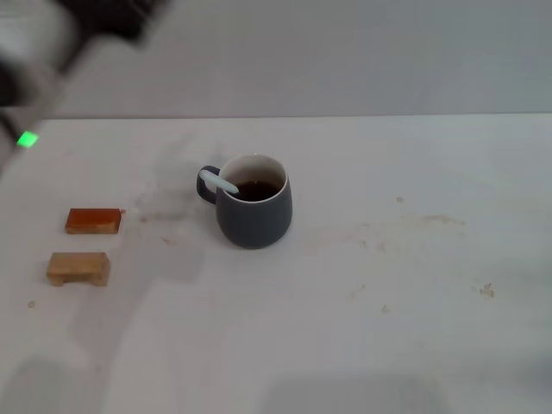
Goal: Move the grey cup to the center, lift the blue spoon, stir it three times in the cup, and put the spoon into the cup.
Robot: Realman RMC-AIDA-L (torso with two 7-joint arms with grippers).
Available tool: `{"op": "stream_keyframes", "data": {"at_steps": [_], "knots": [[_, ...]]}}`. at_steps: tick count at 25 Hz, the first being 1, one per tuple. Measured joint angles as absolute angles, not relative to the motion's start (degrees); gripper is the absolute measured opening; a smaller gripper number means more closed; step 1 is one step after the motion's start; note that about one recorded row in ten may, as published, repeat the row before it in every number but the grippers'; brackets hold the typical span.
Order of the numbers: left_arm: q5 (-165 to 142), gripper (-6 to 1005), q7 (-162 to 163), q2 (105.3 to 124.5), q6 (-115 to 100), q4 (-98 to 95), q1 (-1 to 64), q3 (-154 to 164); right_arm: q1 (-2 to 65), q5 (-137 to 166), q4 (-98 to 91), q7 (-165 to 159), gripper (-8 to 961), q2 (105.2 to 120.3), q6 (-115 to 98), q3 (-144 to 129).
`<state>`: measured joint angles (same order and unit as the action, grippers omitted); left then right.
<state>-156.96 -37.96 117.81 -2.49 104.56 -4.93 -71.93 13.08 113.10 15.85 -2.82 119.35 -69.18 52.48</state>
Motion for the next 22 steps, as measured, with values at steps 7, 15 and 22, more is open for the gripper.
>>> {"op": "stream_keyframes", "data": {"at_steps": [7, 15, 22], "knots": [[-157.0, 588, -28.4, 117.53, -43.7, 91.3, -12.5, -65.7, 12.8, 113.1, 16.1, -2.9, -2, 119.36, -70.4, 52.1], [-156.9, 587, -6.5, 118.13, -70.0, 56.1, -8.8, -73.1, 11.3, 113.6, 16.1, -2.8, -2, 119.42, -79.1, 49.0], [-149.1, 587, 5.3, 118.35, -78.3, 20.1, 4.0, -75.6, 10.7, 113.7, 15.8, -2.8, -2, 119.36, -83.9, 48.0]]}}
